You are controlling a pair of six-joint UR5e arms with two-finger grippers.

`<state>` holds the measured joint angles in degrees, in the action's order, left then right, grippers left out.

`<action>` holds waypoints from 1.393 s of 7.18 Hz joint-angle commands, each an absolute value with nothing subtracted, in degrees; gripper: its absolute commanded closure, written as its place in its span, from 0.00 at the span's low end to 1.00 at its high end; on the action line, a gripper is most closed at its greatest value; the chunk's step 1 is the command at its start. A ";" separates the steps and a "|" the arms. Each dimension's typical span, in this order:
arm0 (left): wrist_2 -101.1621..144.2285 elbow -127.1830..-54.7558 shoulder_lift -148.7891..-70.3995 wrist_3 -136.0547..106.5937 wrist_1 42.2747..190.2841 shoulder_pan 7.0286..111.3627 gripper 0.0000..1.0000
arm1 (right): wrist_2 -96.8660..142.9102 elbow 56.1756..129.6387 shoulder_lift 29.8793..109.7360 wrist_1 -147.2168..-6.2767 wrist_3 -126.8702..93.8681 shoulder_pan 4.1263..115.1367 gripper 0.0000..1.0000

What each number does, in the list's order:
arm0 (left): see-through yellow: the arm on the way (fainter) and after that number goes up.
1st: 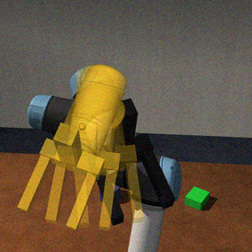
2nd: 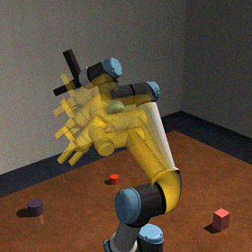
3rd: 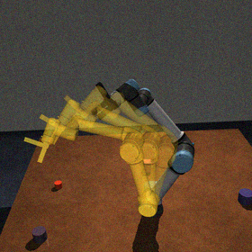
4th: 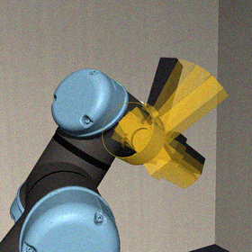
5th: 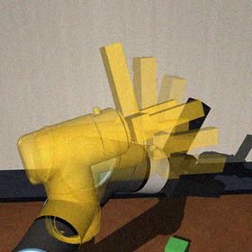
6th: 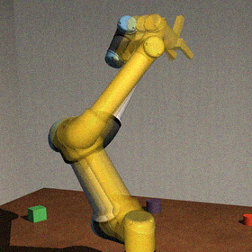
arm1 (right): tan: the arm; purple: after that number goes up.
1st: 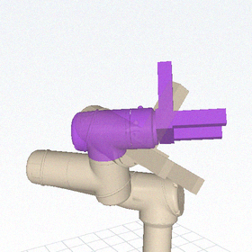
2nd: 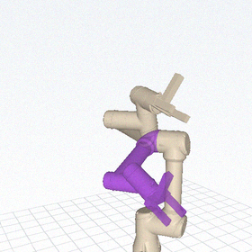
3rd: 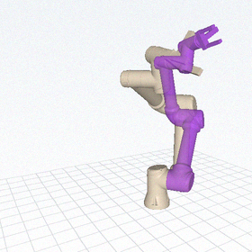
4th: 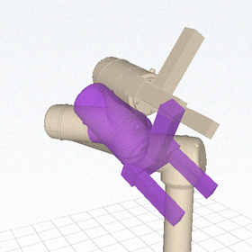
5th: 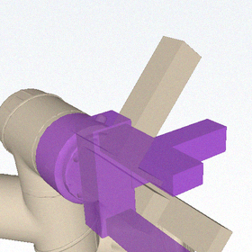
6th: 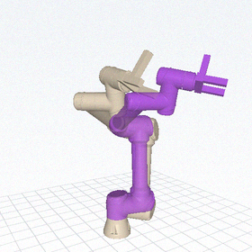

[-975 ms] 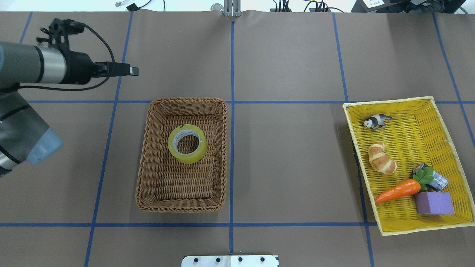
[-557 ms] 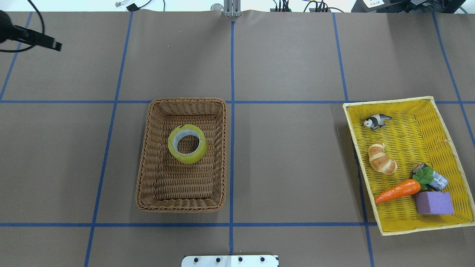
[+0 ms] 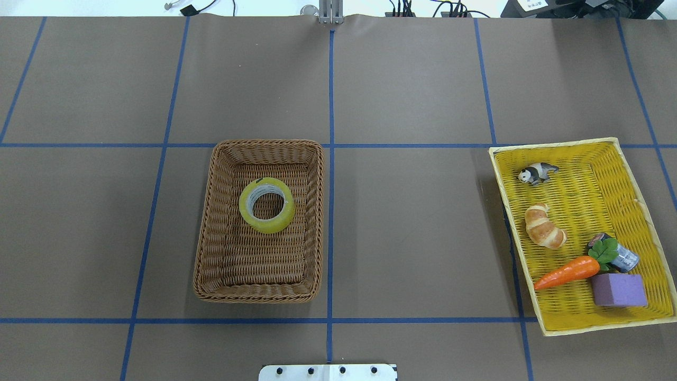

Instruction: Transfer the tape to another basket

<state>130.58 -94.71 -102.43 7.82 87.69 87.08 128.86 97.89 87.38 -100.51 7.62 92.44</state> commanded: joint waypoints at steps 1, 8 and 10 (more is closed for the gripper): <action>130.43 -94.83 -96.54 13.27 85.76 88.86 0.01 | 129.02 96.34 87.54 -98.28 7.30 92.29 0.00; 130.61 -96.15 -88.67 10.13 88.68 89.12 0.01 | 129.11 93.87 87.19 -94.75 5.62 89.74 0.00; 130.69 -96.85 -88.69 3.35 88.86 89.12 0.01 | 129.11 94.04 87.10 -94.75 5.54 89.74 0.00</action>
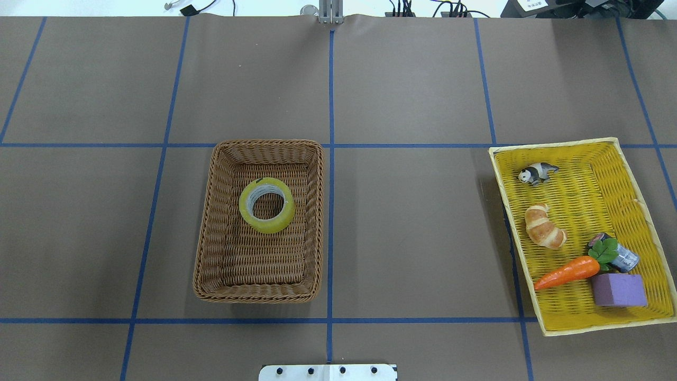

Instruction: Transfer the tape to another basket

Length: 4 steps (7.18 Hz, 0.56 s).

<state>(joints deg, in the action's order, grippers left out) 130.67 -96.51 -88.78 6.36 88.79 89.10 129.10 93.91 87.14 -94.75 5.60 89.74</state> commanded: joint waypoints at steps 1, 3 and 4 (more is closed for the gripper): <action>130.52 -96.86 -88.94 3.86 88.86 89.12 0.01 | 129.11 94.04 87.10 -94.75 5.62 89.74 0.00; 130.51 -96.94 -89.03 4.04 88.94 89.03 0.01 | 129.29 94.04 87.36 -94.75 6.24 89.74 0.00; 130.60 -96.94 -88.95 4.04 88.95 89.03 0.01 | 129.11 94.13 87.71 -94.75 6.50 89.74 0.00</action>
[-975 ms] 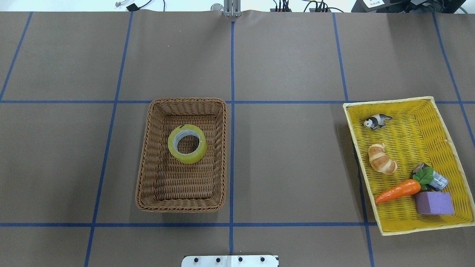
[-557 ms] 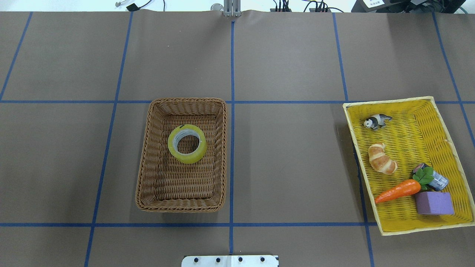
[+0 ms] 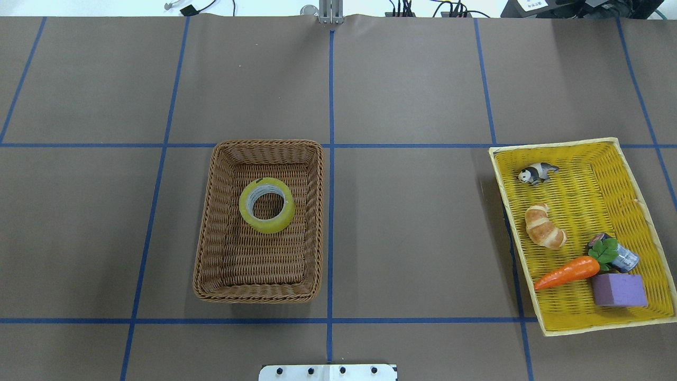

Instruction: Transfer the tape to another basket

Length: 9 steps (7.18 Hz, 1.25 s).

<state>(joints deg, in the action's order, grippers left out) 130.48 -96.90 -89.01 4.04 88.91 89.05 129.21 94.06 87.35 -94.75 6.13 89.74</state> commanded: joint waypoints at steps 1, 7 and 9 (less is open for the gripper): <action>130.61 -97.03 -88.95 3.96 88.95 89.03 0.01 | 129.11 94.04 87.63 -94.75 6.50 89.74 0.00; 130.61 -96.86 -88.07 3.96 88.77 89.03 0.01 | 129.46 94.83 88.68 -94.75 6.42 89.74 0.00; 130.69 -97.03 -88.07 3.96 88.77 89.03 0.01 | 129.20 96.06 88.77 -94.75 6.59 89.82 0.00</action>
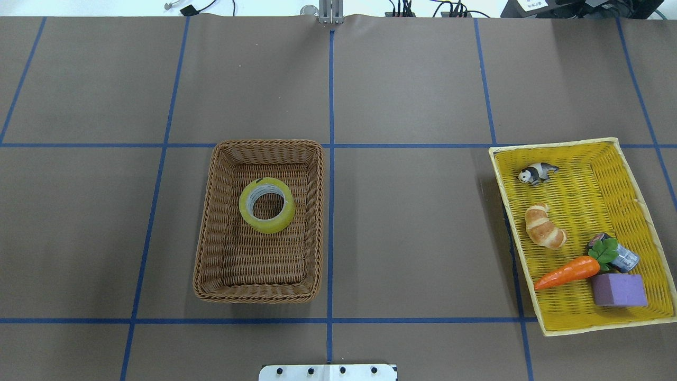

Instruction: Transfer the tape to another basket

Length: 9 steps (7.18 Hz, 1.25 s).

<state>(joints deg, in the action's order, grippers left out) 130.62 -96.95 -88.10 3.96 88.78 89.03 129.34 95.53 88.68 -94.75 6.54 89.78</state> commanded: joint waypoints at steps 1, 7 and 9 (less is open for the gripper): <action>130.61 -97.03 -88.07 3.96 88.77 89.03 0.01 | 129.29 96.06 88.77 -94.75 6.50 89.82 0.00; 130.61 -98.79 -88.07 3.96 88.77 89.03 0.01 | 129.81 96.15 88.95 -94.83 6.42 89.82 0.00; 130.61 -99.23 -88.07 3.87 88.68 89.03 0.01 | 129.99 96.06 88.95 -95.01 6.42 89.74 0.00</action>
